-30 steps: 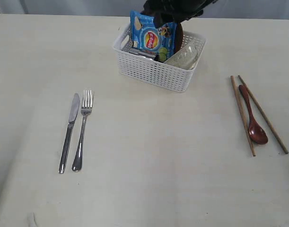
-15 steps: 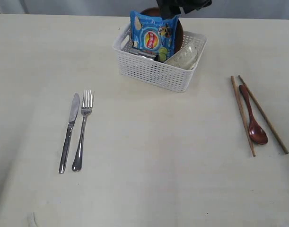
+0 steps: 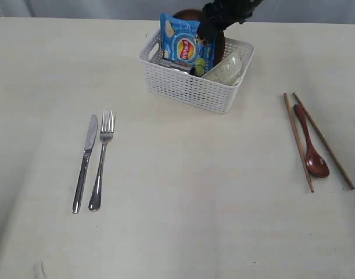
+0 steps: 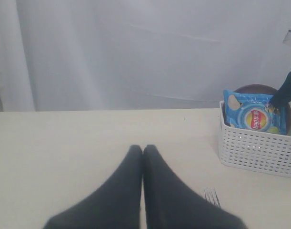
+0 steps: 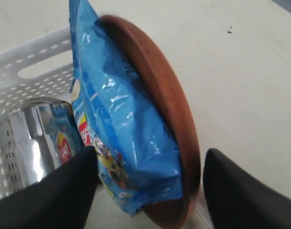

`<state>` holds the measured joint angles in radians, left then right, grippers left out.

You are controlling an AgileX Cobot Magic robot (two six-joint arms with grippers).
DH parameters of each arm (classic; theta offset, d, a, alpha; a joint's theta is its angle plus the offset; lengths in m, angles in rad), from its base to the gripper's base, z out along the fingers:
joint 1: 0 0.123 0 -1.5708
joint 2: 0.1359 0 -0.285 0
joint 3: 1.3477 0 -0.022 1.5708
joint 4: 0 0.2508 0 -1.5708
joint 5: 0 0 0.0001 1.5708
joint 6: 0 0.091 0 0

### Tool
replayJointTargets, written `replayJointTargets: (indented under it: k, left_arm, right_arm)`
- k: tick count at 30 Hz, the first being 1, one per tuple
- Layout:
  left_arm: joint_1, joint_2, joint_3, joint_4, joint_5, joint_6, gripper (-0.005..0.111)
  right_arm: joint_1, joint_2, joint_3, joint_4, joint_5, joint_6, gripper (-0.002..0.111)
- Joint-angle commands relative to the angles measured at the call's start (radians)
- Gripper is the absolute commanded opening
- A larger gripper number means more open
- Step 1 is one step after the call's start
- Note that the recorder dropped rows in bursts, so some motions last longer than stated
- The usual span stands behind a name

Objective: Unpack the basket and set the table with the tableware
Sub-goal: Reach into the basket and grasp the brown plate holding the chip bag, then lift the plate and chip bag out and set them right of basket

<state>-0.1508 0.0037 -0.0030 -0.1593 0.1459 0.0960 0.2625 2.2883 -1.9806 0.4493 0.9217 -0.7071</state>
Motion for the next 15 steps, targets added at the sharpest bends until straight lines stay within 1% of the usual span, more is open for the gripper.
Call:
replayJointTargets:
  k: [1,4,10,15]
  left_arm:
    - [-0.002,-0.004,0.003,-0.007,-0.008,0.001,0.0]
    - [-0.002,-0.004,0.003,-0.007,-0.008,0.001,0.0]
    - [-0.002,-0.004,0.003,-0.007,-0.008,0.001,0.0]
    - [-0.002,-0.004,0.003,-0.007,-0.008,0.001,0.0]
  right_arm:
    - [-0.007,0.013,-0.007,0.012,0.013,-0.014,0.03]
    - [-0.007,0.013,-0.007,0.012,0.018,-0.021,0.0]
    - [-0.007,-0.025,-0.007,0.012,0.011,-0.026,0.0]
    - [-0.007,-0.098,-0.007,0.015,-0.014,-0.026,0.0]
